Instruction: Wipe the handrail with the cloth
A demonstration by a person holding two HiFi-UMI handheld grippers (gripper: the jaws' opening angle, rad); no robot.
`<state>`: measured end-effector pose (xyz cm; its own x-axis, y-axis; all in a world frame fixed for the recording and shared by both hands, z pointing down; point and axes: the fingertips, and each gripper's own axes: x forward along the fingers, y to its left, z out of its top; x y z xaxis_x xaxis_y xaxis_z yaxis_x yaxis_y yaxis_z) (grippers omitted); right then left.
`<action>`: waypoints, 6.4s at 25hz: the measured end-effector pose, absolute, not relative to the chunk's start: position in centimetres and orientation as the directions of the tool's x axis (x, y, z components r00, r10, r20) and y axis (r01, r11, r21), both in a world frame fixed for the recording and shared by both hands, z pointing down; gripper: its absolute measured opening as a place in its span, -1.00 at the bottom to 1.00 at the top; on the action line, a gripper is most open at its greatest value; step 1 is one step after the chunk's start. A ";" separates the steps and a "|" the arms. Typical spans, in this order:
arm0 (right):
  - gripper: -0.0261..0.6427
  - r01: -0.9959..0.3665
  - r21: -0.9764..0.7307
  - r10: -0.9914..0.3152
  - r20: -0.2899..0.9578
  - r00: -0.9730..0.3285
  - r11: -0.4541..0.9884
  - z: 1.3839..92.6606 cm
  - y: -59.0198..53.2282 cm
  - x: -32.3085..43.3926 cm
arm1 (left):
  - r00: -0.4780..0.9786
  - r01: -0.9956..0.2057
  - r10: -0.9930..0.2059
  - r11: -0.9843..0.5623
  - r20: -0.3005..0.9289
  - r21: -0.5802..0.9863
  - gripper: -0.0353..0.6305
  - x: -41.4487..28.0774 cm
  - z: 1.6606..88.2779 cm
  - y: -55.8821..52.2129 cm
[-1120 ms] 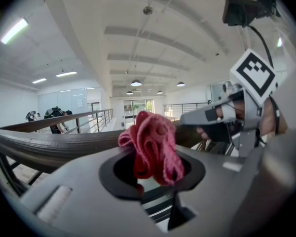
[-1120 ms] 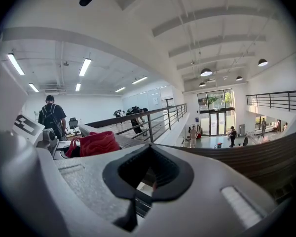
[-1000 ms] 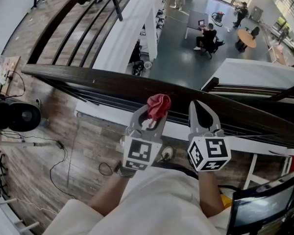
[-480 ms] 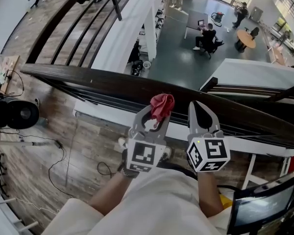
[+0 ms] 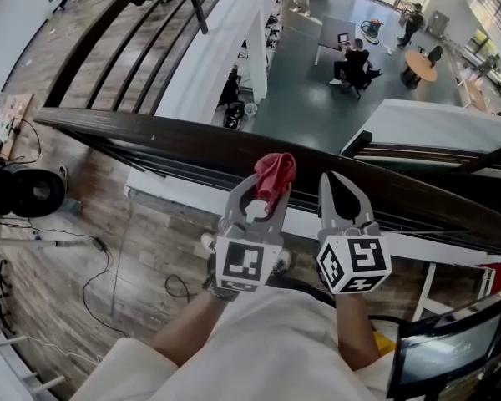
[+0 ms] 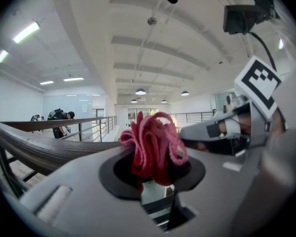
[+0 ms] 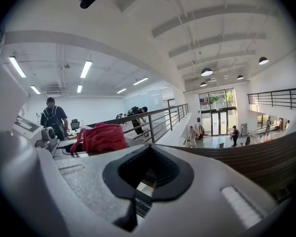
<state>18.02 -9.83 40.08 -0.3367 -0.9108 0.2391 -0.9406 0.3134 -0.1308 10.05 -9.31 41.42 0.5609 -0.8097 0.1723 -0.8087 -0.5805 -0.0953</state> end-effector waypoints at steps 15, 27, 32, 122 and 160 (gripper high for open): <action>-0.92 -0.939 -0.143 -0.912 0.230 -0.340 0.314 39.9 -9.6 18.2 | 0.589 -0.788 -0.781 -0.612 0.208 -0.067 -0.49 10.5 40.7 -9.6; -0.91 -0.947 -0.146 -0.918 0.241 -0.315 0.287 40.0 -10.0 18.6 | 0.616 -0.776 -0.740 -0.630 0.272 0.043 -0.49 10.5 40.2 -11.5; -0.91 -0.954 -0.162 -0.928 0.242 -0.285 0.251 39.7 -9.8 19.4 | 0.616 -0.775 -0.733 -0.629 0.291 0.057 -0.48 10.7 40.1 -11.6; -0.91 -0.967 -0.110 -0.901 0.352 -0.253 0.229 40.2 -9.2 29.5 | 0.626 -0.749 -0.685 -0.662 0.372 0.043 -0.51 18.6 40.9 -12.1; -0.91 -0.958 -0.107 -0.885 0.368 -0.286 0.266 42.6 -9.6 24.1 | 0.576 -0.799 -0.731 -0.598 0.366 0.064 -0.50 10.7 42.6 -13.8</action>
